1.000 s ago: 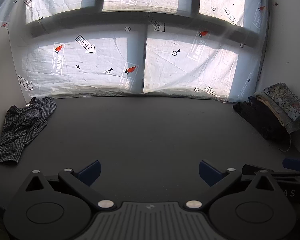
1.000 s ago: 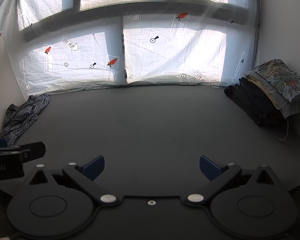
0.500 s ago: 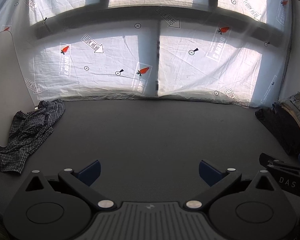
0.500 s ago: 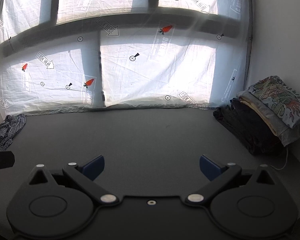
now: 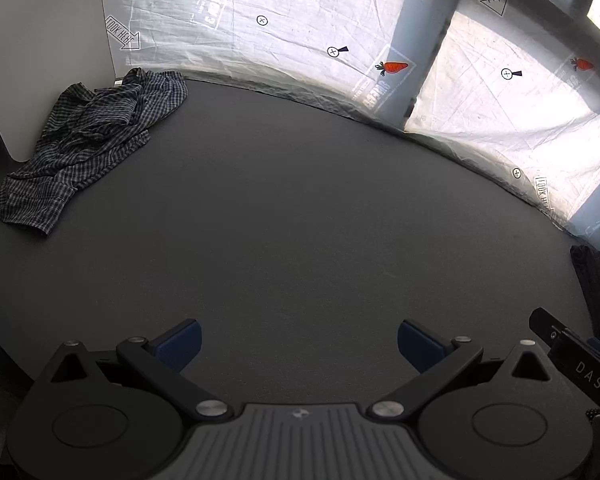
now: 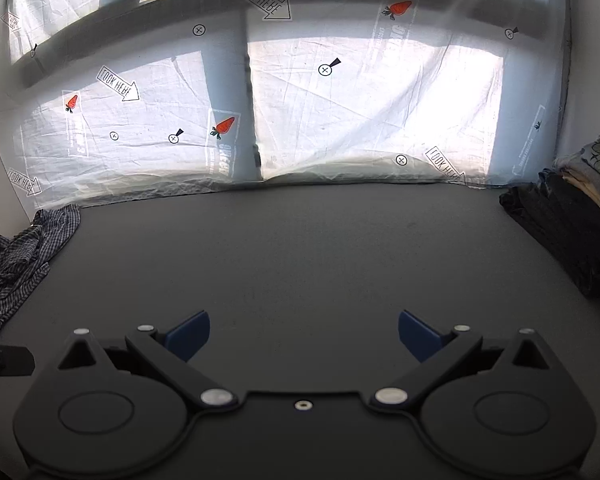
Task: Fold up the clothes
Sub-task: 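Reach both open tools toward the crumpled plaid shirt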
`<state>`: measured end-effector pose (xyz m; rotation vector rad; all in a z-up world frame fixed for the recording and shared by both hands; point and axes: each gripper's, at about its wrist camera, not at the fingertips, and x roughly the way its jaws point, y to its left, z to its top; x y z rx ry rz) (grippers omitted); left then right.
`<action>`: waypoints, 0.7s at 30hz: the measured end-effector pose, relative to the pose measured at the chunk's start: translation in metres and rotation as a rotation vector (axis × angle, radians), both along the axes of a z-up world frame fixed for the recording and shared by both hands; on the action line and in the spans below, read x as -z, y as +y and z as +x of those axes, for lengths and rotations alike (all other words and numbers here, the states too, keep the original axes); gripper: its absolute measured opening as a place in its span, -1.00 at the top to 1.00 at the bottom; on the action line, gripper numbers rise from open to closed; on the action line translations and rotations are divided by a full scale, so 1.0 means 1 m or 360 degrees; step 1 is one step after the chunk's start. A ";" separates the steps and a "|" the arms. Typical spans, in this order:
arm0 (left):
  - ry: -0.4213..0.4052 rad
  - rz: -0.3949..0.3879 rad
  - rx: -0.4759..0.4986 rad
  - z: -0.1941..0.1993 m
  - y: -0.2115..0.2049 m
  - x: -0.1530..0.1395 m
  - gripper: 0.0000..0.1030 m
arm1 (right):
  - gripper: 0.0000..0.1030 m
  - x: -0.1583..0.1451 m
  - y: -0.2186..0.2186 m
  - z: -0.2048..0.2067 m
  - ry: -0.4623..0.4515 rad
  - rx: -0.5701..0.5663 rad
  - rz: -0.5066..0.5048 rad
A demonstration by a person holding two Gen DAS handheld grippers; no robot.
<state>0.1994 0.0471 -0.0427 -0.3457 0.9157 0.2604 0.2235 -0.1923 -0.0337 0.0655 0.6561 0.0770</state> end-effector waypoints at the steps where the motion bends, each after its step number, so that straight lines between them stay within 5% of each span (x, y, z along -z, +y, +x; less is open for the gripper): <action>1: 0.0005 -0.0003 -0.0018 0.005 0.012 0.003 -1.00 | -0.96 0.003 0.009 0.007 0.0015 -0.0009 0.0022; 14: 0.0140 0.0052 -0.0398 0.082 0.225 0.052 -1.00 | -0.88 0.054 0.195 0.134 0.0212 -0.0230 0.0101; 21: 0.0169 0.0048 -0.0623 0.142 0.349 0.081 -1.00 | -0.56 0.087 0.317 0.217 0.0389 -0.0462 0.0185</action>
